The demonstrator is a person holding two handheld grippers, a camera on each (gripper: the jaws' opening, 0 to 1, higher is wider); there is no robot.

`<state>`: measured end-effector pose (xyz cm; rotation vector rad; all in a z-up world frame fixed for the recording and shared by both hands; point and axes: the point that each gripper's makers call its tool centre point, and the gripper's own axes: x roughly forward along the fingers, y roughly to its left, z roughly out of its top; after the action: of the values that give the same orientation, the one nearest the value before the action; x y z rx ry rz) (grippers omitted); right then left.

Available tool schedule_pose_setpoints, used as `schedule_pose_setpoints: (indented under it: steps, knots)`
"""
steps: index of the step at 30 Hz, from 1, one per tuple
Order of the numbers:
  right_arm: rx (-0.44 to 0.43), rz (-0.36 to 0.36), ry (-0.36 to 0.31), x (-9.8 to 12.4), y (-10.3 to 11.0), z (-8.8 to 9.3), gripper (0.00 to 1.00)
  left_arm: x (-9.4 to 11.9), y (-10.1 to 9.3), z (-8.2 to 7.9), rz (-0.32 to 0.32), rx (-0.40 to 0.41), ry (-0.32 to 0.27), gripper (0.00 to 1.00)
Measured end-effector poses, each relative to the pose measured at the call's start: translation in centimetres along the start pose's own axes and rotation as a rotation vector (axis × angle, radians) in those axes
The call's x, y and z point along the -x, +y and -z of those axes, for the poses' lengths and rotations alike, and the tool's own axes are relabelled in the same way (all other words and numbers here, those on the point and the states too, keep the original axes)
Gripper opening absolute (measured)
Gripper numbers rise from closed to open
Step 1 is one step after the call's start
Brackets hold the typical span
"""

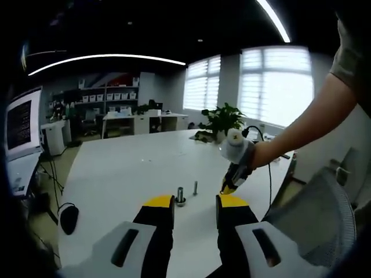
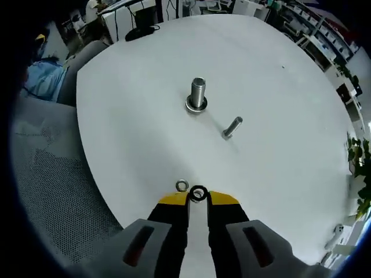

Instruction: Place the washer onto the threaded stud by aligning its center hole with the stud, sliding it down to the base, and recovering from edge contact or off-axis alignment until the washer reaches the visible bottom stop.

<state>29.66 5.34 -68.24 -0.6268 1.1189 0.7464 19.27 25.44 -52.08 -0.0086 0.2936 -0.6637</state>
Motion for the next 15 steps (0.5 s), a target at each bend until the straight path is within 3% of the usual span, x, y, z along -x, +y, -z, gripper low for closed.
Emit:
schedule_pose_setpoints:
  steps: [9, 11, 13, 15]
  knots:
    - [0.013, 0.038, -0.071, 1.1, -2.3, -4.1, 0.13, 0.1, 0.2, -0.1, -0.011, 0.002, -0.005, 0.26]
    - [0.011, 0.032, -0.067, 1.0, -2.4, -4.6, 0.13, 0.1, 0.3, 0.0, -0.012, 0.004, -0.002, 0.26]
    - [0.077, 0.059, -0.049, 1.1, -2.9, -5.1, 0.13, 0.1, 0.3, -0.1, -0.013, 0.006, -0.006, 0.26]
    - [0.061, 0.045, -0.051, 1.0, -2.9, -5.7, 0.13, 0.1, 0.4, -0.1, -0.014, 0.005, -0.005, 0.26]
